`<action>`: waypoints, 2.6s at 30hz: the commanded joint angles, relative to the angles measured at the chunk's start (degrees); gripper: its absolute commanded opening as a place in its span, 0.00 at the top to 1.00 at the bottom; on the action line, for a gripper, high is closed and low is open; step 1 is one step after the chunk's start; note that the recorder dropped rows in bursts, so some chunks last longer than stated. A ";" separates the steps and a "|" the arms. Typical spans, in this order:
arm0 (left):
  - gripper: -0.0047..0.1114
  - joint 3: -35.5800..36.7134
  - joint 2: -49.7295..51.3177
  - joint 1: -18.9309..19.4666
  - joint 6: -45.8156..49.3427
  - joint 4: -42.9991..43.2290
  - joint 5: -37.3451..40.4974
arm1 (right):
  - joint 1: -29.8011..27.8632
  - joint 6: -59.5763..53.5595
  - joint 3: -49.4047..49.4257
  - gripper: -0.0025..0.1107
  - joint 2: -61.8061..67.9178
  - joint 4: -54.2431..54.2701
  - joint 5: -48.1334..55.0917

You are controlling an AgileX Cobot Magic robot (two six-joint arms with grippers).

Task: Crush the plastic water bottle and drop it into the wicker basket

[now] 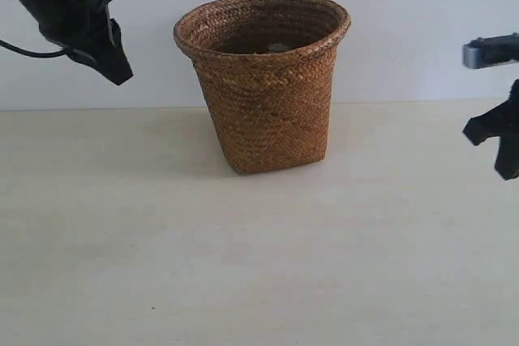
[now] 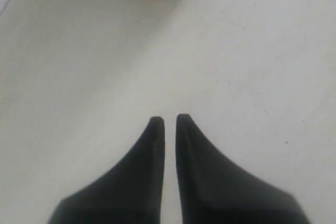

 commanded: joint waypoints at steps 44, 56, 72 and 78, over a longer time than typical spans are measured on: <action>0.92 81.89 -82.60 0.14 -32.62 3.34 -60.33 | -2.35 2.00 50.25 0.98 -88.89 7.41 -47.26; 0.92 93.50 -87.48 0.14 -35.42 3.34 -71.61 | -2.35 2.11 60.98 0.98 -92.63 9.98 -54.86; 0.92 93.50 -87.48 0.14 -35.32 3.34 -71.32 | -2.35 2.64 62.61 0.98 -92.63 9.98 -49.73; 0.92 93.50 -87.48 0.14 -35.32 3.34 -71.32 | -2.35 2.64 62.61 0.98 -92.63 9.98 -49.73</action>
